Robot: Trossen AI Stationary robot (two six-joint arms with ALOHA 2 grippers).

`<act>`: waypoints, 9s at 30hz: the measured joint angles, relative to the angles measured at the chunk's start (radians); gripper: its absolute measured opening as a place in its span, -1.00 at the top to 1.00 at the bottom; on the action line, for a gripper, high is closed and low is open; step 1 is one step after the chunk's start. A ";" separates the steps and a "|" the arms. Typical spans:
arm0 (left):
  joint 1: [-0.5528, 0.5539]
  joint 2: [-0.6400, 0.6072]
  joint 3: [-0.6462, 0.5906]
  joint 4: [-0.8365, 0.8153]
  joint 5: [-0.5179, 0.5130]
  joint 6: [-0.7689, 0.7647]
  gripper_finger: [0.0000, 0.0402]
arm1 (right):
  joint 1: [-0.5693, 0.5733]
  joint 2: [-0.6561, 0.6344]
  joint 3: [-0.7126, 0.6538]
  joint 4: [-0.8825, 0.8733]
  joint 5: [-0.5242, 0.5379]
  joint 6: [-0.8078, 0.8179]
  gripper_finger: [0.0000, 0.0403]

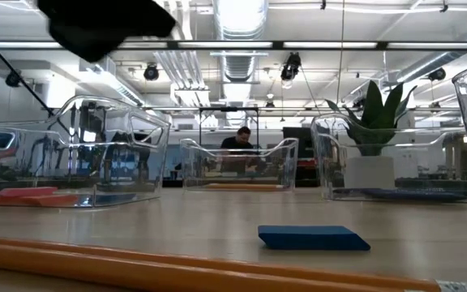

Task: Sort crayons/erasers/pens/pencils in bins
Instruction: Put the blue eraser into the middle left transparent bin

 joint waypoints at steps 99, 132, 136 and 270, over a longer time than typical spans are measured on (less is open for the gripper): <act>-0.041 0.007 0.200 -0.399 0.669 -0.465 0.99 | -0.269 0.208 -0.067 0.641 0.024 -0.210 0.05; -0.142 -0.059 0.199 -0.493 0.536 -0.482 0.99 | -0.315 0.380 0.320 0.629 -0.037 -0.317 -0.32; -0.160 -0.059 0.199 -0.493 0.536 -0.487 0.99 | -0.335 0.464 0.438 0.524 -0.111 -0.357 -0.32; -0.032 -0.264 0.153 -0.273 -0.391 -0.535 0.26 | -0.337 0.372 0.681 0.413 0.541 -1.424 0.67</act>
